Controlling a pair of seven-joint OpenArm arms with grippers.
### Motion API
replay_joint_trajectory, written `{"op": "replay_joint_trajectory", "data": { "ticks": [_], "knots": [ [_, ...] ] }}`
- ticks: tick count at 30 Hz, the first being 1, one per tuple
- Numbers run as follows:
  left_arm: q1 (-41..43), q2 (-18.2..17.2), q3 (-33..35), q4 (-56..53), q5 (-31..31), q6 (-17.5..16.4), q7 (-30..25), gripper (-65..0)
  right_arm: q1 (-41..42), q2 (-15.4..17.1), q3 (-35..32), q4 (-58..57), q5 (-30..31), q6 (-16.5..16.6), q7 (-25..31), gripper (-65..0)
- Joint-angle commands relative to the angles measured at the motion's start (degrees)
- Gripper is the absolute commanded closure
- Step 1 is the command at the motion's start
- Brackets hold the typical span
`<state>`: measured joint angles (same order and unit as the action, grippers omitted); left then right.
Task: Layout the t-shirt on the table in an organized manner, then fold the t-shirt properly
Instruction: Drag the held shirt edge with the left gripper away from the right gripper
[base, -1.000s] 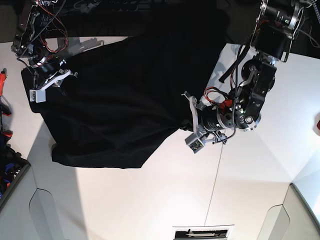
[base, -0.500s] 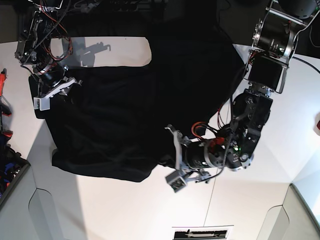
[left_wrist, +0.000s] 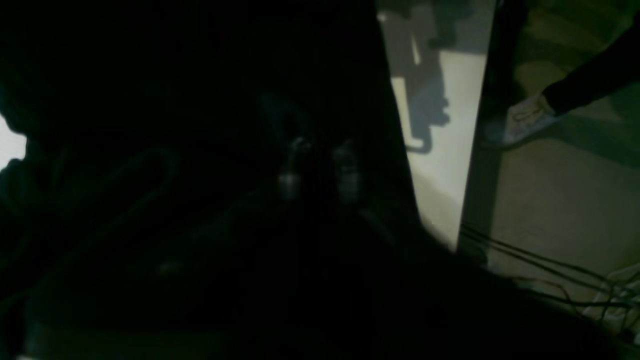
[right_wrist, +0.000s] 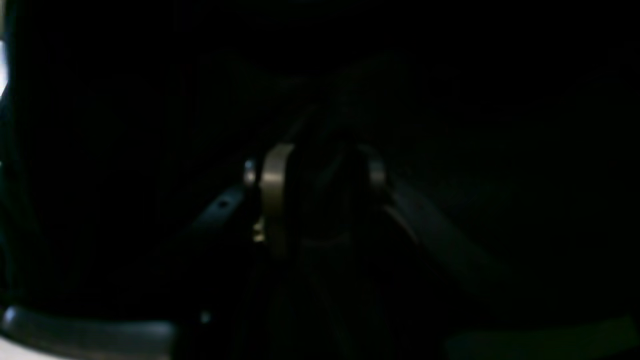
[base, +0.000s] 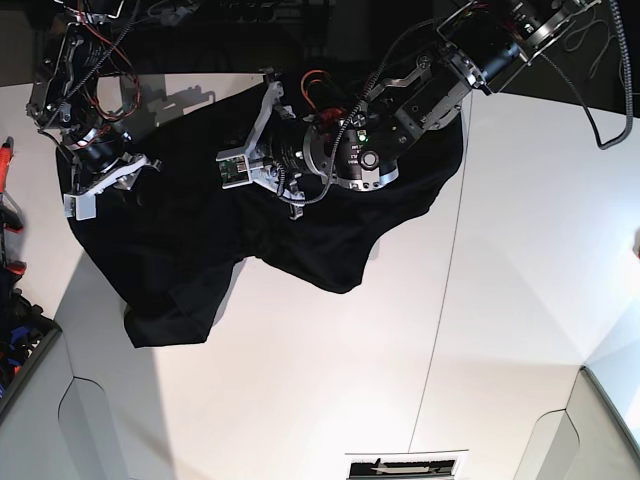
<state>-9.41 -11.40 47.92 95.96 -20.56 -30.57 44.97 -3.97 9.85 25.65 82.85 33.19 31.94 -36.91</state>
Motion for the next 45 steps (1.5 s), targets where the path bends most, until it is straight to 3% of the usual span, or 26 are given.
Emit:
{"op": "replay_joint_trajectory", "data": {
  "ticks": [1,8,13,15,19,21,25,27,29,35,39,45],
  "knots": [
    [-1.0,0.4,-0.6,1.1,-0.5,1.3,-0.9,-22.2,0.6,0.8,0.2,0.7,0.7,0.3,1.0,-19.5],
    [-1.0,0.4,-9.5,8.6,-1.9,2.5,-1.0,-24.1,0.6,0.8,0.2,0.7,0.6,0.2,1.0,-19.6],
    [-0.9,-1.5,-17.5,15.2,-10.6,2.4,-1.0,-24.1,0.6,0.8,0.2,0.7,0.2,0.2,1.1,-19.6],
    [-0.9,-1.5,-19.1,15.3,-11.2,0.9,-1.0,-24.1,0.6,0.8,0.2,0.7,-0.3,0.2,1.1,-19.6],
    [-1.2,-1.5,-20.0,12.0,-5.7,1.7,-3.9,-24.1,0.6,0.8,0.2,0.7,-0.8,0.2,1.2,-19.6],
    [-1.8,-1.4,-20.2,7.5,-2.7,3.9,-7.0,-24.1,0.6,0.7,0.2,0.7,-0.8,0.2,1.2,-19.6],
    [-5.0,0.3,-20.1,-3.5,-0.5,4.2,-8.4,-24.0,0.6,0.8,0.2,0.7,-0.8,0.2,1.6,-19.5],
    [-7.3,1.9,-20.1,-9.1,1.4,4.2,-8.8,-23.8,0.6,0.8,0.2,0.7,-1.8,0.2,3.6,-14.5],
    [-9.4,3.3,-20.1,-14.2,2.4,4.2,-9.2,-19.9,0.6,0.8,0.2,0.7,-3.3,0.3,4.1,0.0],
    [-11.2,4.1,-20.1,-22.2,5.2,1.2,-9.6,-4.2,0.6,0.8,0.2,0.7,-4.0,0.3,4.0,0.0],
    [-11.2,2.2,-20.1,-25.6,7.4,0.2,-10.0,-1.9,0.6,0.8,0.2,0.7,-6.5,0.3,4.1,0.0],
    [-11.4,-3.5,-20.1,-27.2,7.1,-0.5,-11.4,0.0,0.6,0.8,0.2,0.7,-7.3,0.2,4.1,0.0]
  ]
}}
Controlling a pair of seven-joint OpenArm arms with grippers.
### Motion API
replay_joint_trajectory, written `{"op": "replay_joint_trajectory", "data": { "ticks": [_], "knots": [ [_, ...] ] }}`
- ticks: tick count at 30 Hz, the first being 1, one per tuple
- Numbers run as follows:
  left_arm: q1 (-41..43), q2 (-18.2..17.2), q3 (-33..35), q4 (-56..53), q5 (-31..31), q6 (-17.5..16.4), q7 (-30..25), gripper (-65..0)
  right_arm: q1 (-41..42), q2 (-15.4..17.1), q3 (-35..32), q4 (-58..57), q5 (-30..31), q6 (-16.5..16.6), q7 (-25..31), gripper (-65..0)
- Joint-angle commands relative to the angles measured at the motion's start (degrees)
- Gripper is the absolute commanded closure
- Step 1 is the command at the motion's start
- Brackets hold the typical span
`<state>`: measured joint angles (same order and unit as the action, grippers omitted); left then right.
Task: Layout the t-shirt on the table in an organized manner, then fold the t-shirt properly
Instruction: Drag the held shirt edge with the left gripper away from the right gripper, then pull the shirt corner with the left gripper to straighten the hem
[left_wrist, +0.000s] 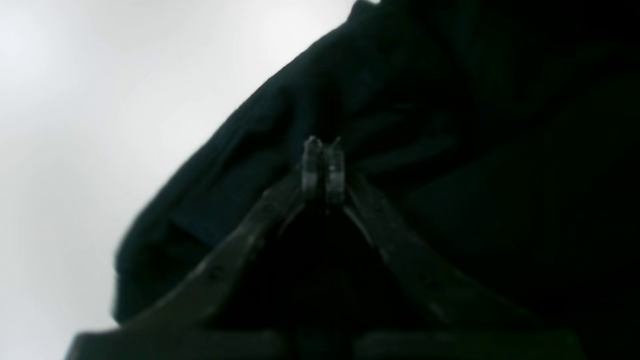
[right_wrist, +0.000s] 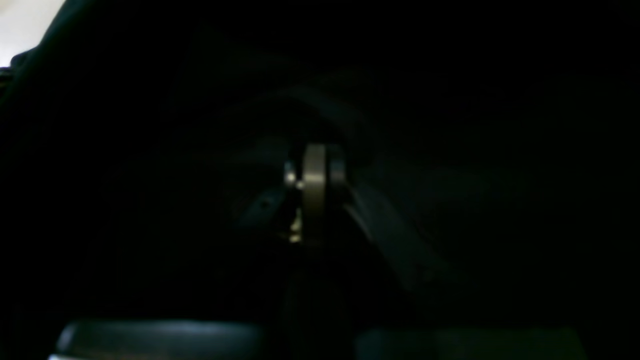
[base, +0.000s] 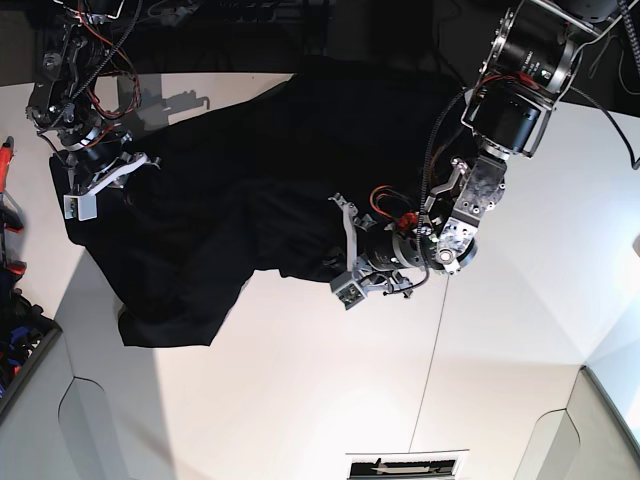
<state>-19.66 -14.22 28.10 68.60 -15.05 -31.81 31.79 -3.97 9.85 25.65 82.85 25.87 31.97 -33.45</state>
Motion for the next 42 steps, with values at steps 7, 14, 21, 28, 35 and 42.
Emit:
{"op": "replay_joint_trajectory", "data": {
  "ticks": [7,14,21,28,35,42],
  "knots": [
    [-3.5,-8.8,-0.4,-0.2,3.9,8.6,-0.1,0.0,0.5,1.1,0.2,0.7,-0.4,0.2,0.6,0.0],
    [-5.7,-13.2,-0.4,-2.1,7.2,8.8,-0.8,0.0,0.4,1.3,0.2,0.7,-0.3,0.2,0.4,0.0],
    [-11.2,-14.6,-0.4,-12.8,12.2,14.9,0.0,0.0,0.3,2.1,0.3,0.7,-0.2,0.2,-1.7,0.0],
    [-14.5,-15.5,-0.4,-19.4,11.3,16.3,3.8,0.0,0.2,4.0,0.5,0.7,0.2,-0.2,-3.3,0.0],
    [-16.0,-16.3,-1.2,-19.4,9.3,19.3,5.1,0.0,-3.1,4.6,3.9,0.7,4.0,-0.2,-3.2,0.0],
    [-18.3,-16.3,-1.2,-15.4,1.8,15.5,9.4,0.0,-4.2,4.6,9.6,0.7,11.1,0.5,-3.2,0.0]
  ]
}}
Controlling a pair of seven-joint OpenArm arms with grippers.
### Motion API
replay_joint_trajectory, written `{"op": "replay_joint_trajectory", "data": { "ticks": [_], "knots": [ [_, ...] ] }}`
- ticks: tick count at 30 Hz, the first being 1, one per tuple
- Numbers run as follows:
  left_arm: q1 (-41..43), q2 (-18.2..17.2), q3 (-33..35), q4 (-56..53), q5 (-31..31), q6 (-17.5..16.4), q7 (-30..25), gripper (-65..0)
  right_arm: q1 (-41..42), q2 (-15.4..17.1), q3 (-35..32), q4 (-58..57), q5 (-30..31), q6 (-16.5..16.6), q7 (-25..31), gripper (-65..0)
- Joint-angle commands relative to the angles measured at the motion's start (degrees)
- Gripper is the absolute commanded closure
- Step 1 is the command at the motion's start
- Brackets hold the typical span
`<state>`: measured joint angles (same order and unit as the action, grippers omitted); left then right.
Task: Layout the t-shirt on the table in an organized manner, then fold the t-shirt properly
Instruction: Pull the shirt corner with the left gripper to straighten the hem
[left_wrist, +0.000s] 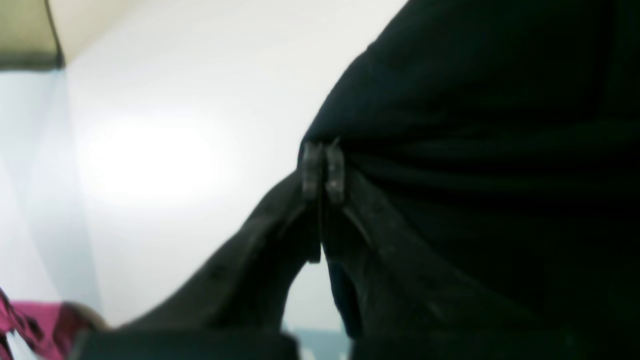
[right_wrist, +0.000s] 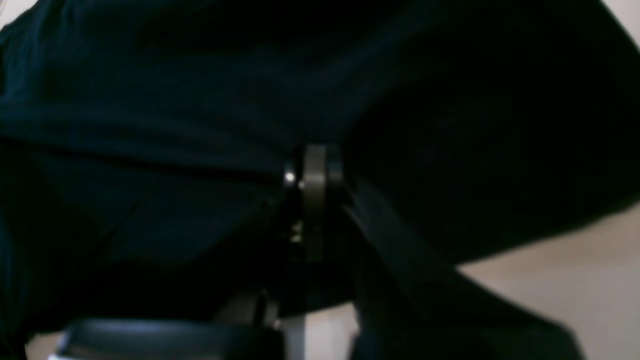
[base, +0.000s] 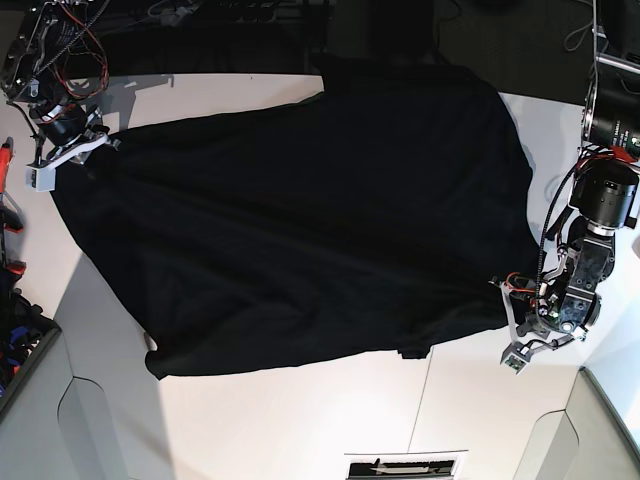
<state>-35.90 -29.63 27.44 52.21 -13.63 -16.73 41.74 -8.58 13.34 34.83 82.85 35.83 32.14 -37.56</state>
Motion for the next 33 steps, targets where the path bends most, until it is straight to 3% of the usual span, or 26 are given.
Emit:
{"op": "replay_joint_trajectory", "data": {
  "ticks": [1,7,12,20,27,33],
  "knots": [
    [-2.0,-1.1,-0.5,2.7,-0.1,0.6,0.3,0.0,0.5,1.1,0.9,0.8,1.6,0.3,0.9,0.0],
    [-1.6,-3.9,-0.5,13.5,-5.9,1.1,3.7,0.0,1.3,1.1,2.0,1.2,2.3,0.3,1.5,0.0],
    [-0.2,-6.0,-0.5,21.3,-6.5,1.1,4.4,0.0,3.9,1.1,2.0,1.2,1.8,0.2,1.6,0.0],
    [5.2,-6.1,-0.5,23.2,-9.5,-0.5,4.8,0.0,10.9,1.1,1.3,1.1,-3.9,0.2,2.8,0.0],
    [13.4,-6.1,-0.5,23.6,-8.4,-0.4,5.2,0.0,14.6,1.1,-5.2,-1.3,-11.4,0.0,7.3,0.0],
    [20.8,-6.6,-4.2,31.4,-8.4,-0.5,7.2,0.0,18.6,1.1,-12.0,-9.3,-16.8,-0.4,10.3,0.0]
  ]
}}
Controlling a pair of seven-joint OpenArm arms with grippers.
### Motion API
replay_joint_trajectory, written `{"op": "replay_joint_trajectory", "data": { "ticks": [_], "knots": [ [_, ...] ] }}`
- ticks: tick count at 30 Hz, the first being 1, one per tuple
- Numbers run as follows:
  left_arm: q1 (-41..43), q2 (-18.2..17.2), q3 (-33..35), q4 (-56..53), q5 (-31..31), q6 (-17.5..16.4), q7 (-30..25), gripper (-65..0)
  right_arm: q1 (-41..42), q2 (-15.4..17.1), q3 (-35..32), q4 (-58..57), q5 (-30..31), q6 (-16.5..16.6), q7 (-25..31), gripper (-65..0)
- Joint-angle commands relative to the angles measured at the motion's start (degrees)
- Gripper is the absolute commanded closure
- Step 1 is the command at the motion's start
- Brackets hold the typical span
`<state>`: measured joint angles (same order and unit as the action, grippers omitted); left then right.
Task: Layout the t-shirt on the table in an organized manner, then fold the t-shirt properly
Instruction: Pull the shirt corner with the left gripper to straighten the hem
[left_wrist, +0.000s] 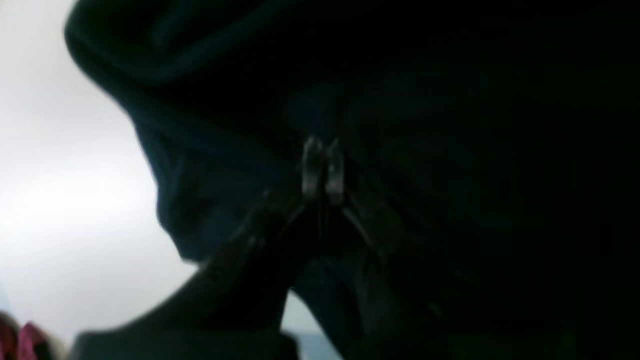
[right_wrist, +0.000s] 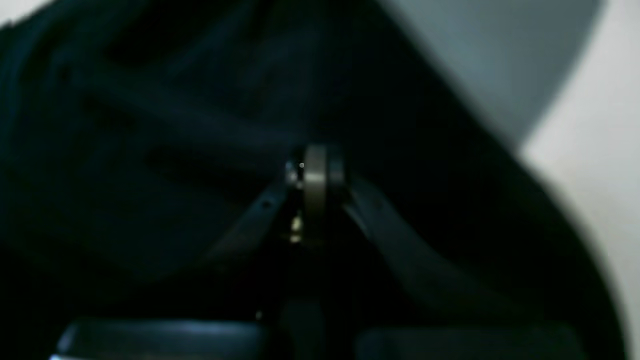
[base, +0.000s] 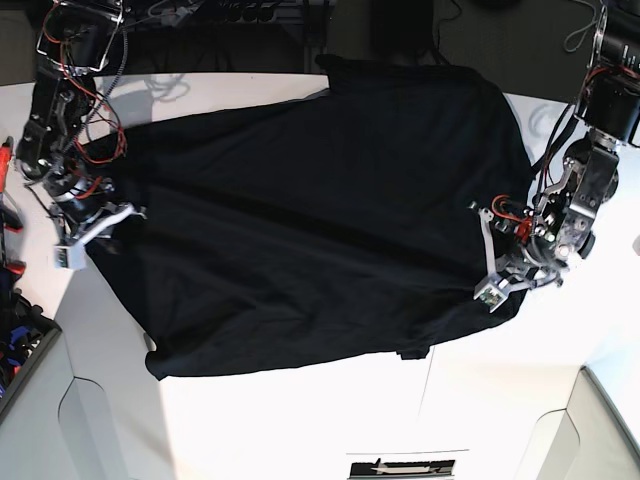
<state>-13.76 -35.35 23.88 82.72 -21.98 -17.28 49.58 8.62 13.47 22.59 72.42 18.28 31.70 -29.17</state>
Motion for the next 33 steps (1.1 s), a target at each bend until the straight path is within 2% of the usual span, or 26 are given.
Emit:
{"op": "replay_joint_trajectory", "data": {
  "ticks": [1,5,10,13,17,20,23,29,33],
  "knots": [
    [-0.1,-0.8,-1.5,2.4,-0.1,0.1,-0.7,0.0,1.9,1.0,-0.3,0.2,0.7,0.0,1.9,0.0],
    [3.7,-0.7,-2.1,4.2,-0.1,-1.0,-1.4,0.0,2.2,1.0,-0.6,-1.1,0.5,0.0,1.7,0.0],
    [6.0,-0.5,-2.1,0.7,0.3,-1.4,-6.0,0.0,2.1,2.5,-0.5,-1.1,0.2,0.0,0.9,0.0],
    [4.6,0.5,-2.1,-4.7,4.3,-1.4,-9.0,0.0,2.0,4.1,-0.5,-1.1,2.0,0.0,-1.9,0.0],
    [-1.8,4.3,-2.1,-16.8,7.5,-2.5,-9.1,0.0,1.7,5.6,-0.5,-1.1,5.0,0.0,-5.5,0.0],
    [-7.6,7.7,-2.1,-26.0,7.9,-4.7,-9.1,0.0,0.0,6.1,-0.3,-1.1,6.9,0.0,-5.5,0.0],
    [-13.4,10.8,-2.1,-33.5,7.9,-5.1,-9.4,0.0,-2.3,6.0,-0.3,-1.1,9.1,0.0,-5.6,0.0],
    [-22.6,17.5,-2.1,-41.4,7.9,-5.1,-10.2,0.0,-9.0,4.4,-0.3,-0.9,15.3,0.1,-6.3,0.0],
    [-25.1,21.6,-2.1,-41.9,9.7,-5.9,-10.1,0.0,-14.1,1.6,-0.3,1.4,19.4,0.3,-8.4,0.0]
  ]
}}
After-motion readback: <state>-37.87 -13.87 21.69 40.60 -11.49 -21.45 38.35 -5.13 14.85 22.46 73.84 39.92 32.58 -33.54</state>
